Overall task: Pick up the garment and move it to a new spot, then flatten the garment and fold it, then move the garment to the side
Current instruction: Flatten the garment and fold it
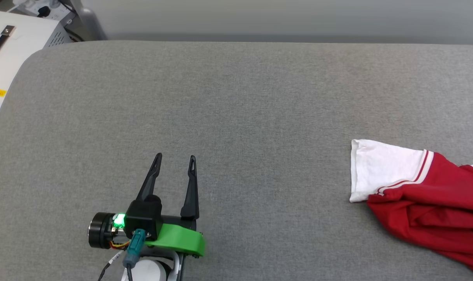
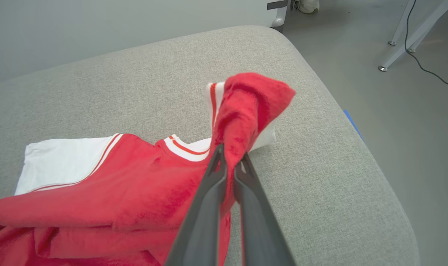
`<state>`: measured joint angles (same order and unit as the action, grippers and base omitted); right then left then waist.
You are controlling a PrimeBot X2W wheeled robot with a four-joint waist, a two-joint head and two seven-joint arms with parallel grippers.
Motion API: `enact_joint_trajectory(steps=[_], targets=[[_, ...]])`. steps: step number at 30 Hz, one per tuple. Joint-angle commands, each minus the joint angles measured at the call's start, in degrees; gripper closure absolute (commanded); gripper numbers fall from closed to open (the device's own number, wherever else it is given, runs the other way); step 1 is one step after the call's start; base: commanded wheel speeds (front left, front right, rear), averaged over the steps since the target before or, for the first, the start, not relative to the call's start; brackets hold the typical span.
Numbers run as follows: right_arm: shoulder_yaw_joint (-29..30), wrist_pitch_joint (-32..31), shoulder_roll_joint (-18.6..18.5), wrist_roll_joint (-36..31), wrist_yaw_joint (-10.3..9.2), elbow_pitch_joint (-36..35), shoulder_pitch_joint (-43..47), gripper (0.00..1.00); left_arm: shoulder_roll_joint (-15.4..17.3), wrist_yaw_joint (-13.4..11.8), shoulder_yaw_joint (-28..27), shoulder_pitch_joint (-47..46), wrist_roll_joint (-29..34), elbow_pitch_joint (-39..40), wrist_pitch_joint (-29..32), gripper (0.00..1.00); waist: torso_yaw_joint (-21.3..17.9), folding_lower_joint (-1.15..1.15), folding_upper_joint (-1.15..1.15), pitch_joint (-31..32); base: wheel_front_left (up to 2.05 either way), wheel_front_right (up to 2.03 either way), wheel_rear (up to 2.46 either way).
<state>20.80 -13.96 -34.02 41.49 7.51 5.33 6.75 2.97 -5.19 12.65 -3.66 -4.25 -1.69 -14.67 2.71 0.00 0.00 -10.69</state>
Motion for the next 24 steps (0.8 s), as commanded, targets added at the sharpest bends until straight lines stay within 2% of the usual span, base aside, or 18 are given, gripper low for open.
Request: enact_joint_trajectory(steps=[1,7,11,17,24], targets=[[1.4,-1.1,0.9,-1.0,-0.02,-1.6,0.0,1.0,-0.1,0.3,0.1,-0.6,0.4,0.0,-0.3,0.0,0.7,0.0,0.0,-0.6,0.0,0.0,0.0],[3.5,-7.4,2.6,-4.8,-0.02,-6.6,-4.2,1.0,-0.1,0.1,0.8,-1.7,-0.2,0.3,-0.3,0.0,3.1,0.0,0.0,-3.0,0.0,0.0,0.0],[1.9,-11.1,1.0,-6.7,-0.02,-7.2,-10.1,1.0,-0.1,-0.2,1.7,-3.1,-0.7,0.6,-0.3,0.0,5.2,0.0,0.0,-5.4,0.0,0.0,0.0],[-5.3,-15.9,-1.9,-8.4,-0.02,-4.4,-22.3,1.0,-0.1,-1.0,3.1,-5.8,-1.8,1.2,-0.3,0.0,8.2,0.0,0.0,-9.9,0.0,0.0,0.0],[-16.7,-19.5,-4.1,-11.7,-0.02,5.2,-36.4,1.0,-0.1,-1.7,4.8,-7.9,-2.6,1.4,-0.3,0.0,10.8,0.0,0.0,-13.5,0.0,0.0,0.0]])
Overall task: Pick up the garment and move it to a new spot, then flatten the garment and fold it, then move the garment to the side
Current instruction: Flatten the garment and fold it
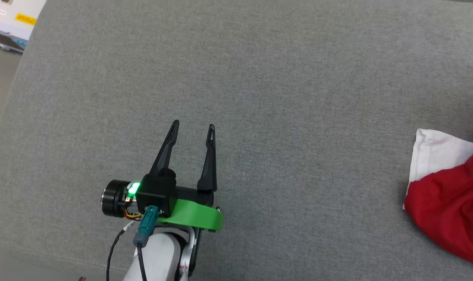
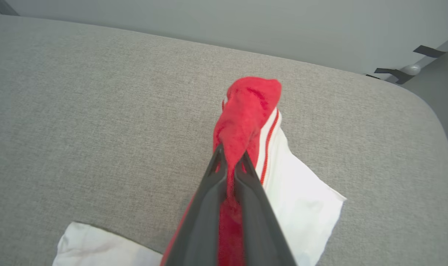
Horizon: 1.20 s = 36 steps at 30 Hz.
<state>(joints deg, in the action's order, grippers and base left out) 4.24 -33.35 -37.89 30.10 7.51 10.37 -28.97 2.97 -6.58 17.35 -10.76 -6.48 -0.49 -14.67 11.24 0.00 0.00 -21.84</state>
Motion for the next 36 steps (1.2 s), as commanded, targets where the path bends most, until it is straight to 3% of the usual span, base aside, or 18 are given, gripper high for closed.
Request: enact_joint_trajectory(steps=[1,8,16,17,18,23,28,36], targets=[[-1.8,-0.4,-0.3,-0.5,-0.02,1.6,-2.2,1.0,-0.1,-0.5,0.2,-1.0,-0.5,0.2,-0.3,0.0,2.5,0.0,0.0,-2.7,0.0,0.0,0.0],[-12.6,-2.9,1.9,-0.1,-0.02,15.1,-10.7,1.0,-0.1,-1.2,1.2,-2.3,-1.0,0.3,-0.3,0.0,3.4,0.0,0.0,-4.6,0.0,0.0,0.0],[-17.8,-1.4,2.3,2.5,-0.02,24.0,-12.8,1.0,-0.1,-1.6,1.2,-2.2,-0.9,-0.6,-0.3,0.0,2.9,0.0,0.0,-2.7,0.0,0.0,0.0],[-18.5,0.2,1.7,2.4,-0.02,24.0,-12.6,0.71,-0.1,-1.5,1.1,-2.0,-0.8,-0.7,-0.3,0.0,2.7,0.0,0.0,-2.0,0.0,0.0,0.0],[-19.0,1.6,1.2,2.5,-0.02,23.7,-12.4,0.0,-0.1,-1.4,1.0,-1.8,-0.7,-0.8,-0.3,0.0,2.5,0.0,0.0,-1.4,0.0,0.0,0.0],[-19.7,12.7,-0.4,4.3,-0.02,19.0,-9.7,0.0,-0.1,-0.9,-0.5,0.0,0.3,-1.3,-0.3,0.0,0.3,0.0,0.0,2.6,0.0,0.0,0.0],[-15.9,23.6,-0.2,3.2,-0.02,13.5,-5.3,0.0,-0.1,0.3,-1.9,2.1,1.8,-1.6,-0.3,0.0,-2.3,0.0,0.0,6.2,0.0,0.0,0.0],[-4.6,36.0,7.2,-4.2,-0.02,3.2,6.9,0.0,0.1,1.6,-3.8,4.8,3.3,-2.0,-0.3,0.0,-5.7,0.0,0.0,10.8,0.0,0.0,0.0]])
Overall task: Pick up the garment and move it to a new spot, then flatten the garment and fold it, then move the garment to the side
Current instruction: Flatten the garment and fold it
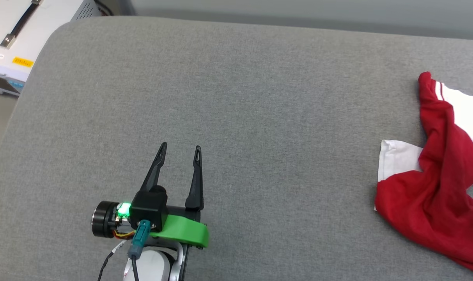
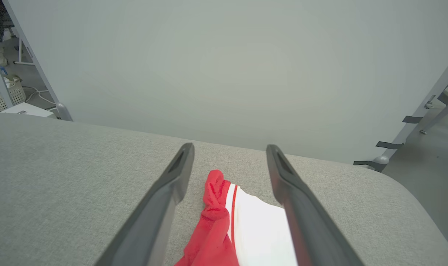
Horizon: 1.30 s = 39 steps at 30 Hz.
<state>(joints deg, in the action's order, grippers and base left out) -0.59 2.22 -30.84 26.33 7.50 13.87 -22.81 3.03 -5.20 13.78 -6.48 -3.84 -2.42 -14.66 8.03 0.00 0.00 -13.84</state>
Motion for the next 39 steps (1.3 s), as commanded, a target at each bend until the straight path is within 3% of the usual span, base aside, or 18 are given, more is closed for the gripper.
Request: enact_joint_trajectory(steps=[1,7,12,16,19,28,34,39], targets=[[2.2,1.5,1.6,-1.7,-0.01,-1.9,2.7,0.0,0.0,0.4,-0.4,0.8,0.8,-0.1,-0.3,0.0,-2.8,0.0,0.0,3.3,0.0,0.0,0.0],[9.8,2.4,9.1,-6.5,-0.01,-10.3,12.7,0.0,0.0,1.0,-1.1,2.2,1.2,-0.1,-0.3,0.0,-3.2,0.0,0.0,4.8,0.0,0.0,0.0],[11.5,0.2,11.1,-8.2,-0.01,-15.4,15.7,0.0,0.0,1.2,-1.4,3.0,1.5,0.1,-0.3,0.0,-3.1,0.0,0.0,5.1,0.0,0.0,0.0],[9.5,-3.3,8.7,-8.1,-0.01,-19.1,13.0,0.0,0.0,1.3,-1.5,3.1,1.7,0.3,-0.3,0.0,-2.8,0.0,0.0,4.8,0.0,0.0,0.0],[4.9,-9.4,5.1,-5.8,-0.01,-20.2,9.1,0.0,0.0,1.4,-1.3,2.8,1.8,0.3,-0.3,0.0,-2.3,0.0,0.0,4.3,0.0,0.0,0.0],[-15.1,-40.7,-7.0,10.3,-0.01,-16.1,-1.3,0.0,-0.1,1.4,-0.4,1.0,1.3,0.5,-0.3,0.0,-0.1,0.0,0.0,1.4,0.0,0.0,0.0],[-21.5,-51.4,-8.9,15.8,-0.01,-10.6,-6.0,0.0,-0.1,1.0,0.4,-0.4,0.7,0.7,-0.3,0.0,1.4,0.0,0.0,-1.1,0.0,0.0,0.0],[-25.8,-53.8,-8.8,16.0,-0.01,-4.9,-9.5,0.0,-0.1,0.5,1.4,-2.0,0.0,1.1,-0.3,0.0,2.9,0.0,0.0,-4.0,0.0,0.0,0.0]])
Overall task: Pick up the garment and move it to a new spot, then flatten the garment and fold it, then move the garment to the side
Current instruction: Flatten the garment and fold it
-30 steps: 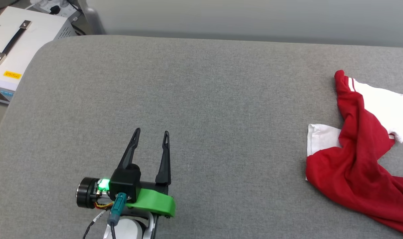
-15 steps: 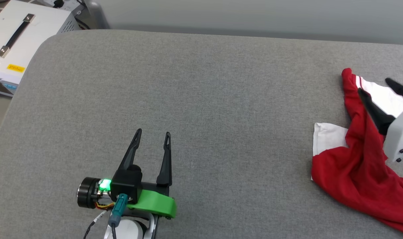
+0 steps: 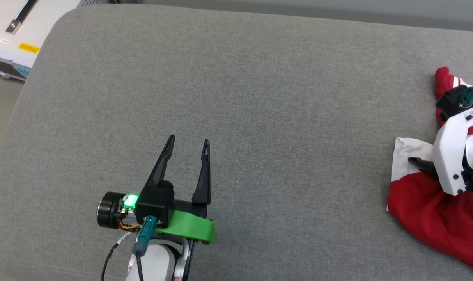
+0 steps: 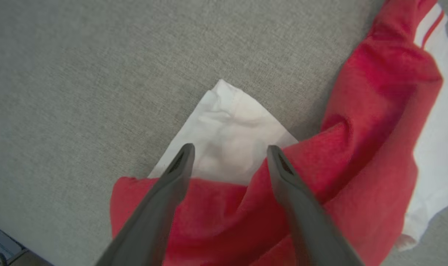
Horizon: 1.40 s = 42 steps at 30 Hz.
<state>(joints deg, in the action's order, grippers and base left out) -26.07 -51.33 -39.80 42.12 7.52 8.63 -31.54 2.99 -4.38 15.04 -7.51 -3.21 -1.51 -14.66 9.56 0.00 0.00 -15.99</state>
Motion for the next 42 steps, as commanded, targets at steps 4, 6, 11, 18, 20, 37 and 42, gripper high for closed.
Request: enact_joint_trajectory(steps=[4,6,11,18,20,37,42], targets=[[-3.6,-0.3,0.8,0.1,-0.03,5.3,-1.8,0.0,-0.1,-0.9,0.8,-2.3,-1.2,0.4,-0.3,0.0,2.5,0.0,0.0,-3.9,0.0,0.0,0.0],[-6.0,-0.1,0.7,-0.1,-0.03,7.3,-1.6,0.0,-0.1,-1.1,1.0,-2.8,-1.4,0.3,-0.3,0.0,3.0,0.0,0.0,-4.4,0.0,0.0,0.0],[-11.2,1.5,0.3,1.6,-0.03,10.6,-1.5,0.0,-0.1,-1.6,0.7,-3.0,-1.6,0.1,-0.3,0.0,2.9,0.0,0.0,-4.5,0.0,0.0,0.0],[-12.2,11.3,0.2,4.3,-0.03,11.4,-4.4,1.0,-0.1,-1.4,0.0,-2.5,-1.1,-0.5,-0.3,0.0,1.1,0.0,0.0,-1.8,0.0,0.0,0.0],[-11.6,15.8,-0.1,5.2,-0.03,10.5,-4.9,1.0,-0.1,-1.3,-0.1,-2.0,-0.9,-0.7,-0.3,0.0,0.6,0.0,0.0,-0.6,0.0,0.0,0.0],[4.7,33.4,-5.7,8.6,-0.03,-9.0,6.4,1.0,-0.1,-0.2,-2.6,3.6,0.4,-0.7,-0.3,0.0,-2.9,0.0,0.0,6.2,0.0,0.0,0.0],[8.6,31.2,-3.9,6.8,-0.03,-13.8,9.1,1.0,-0.1,0.1,-2.3,3.7,0.6,-0.6,-0.3,0.0,-2.5,0.0,0.0,6.4,0.0,0.0,0.0]])
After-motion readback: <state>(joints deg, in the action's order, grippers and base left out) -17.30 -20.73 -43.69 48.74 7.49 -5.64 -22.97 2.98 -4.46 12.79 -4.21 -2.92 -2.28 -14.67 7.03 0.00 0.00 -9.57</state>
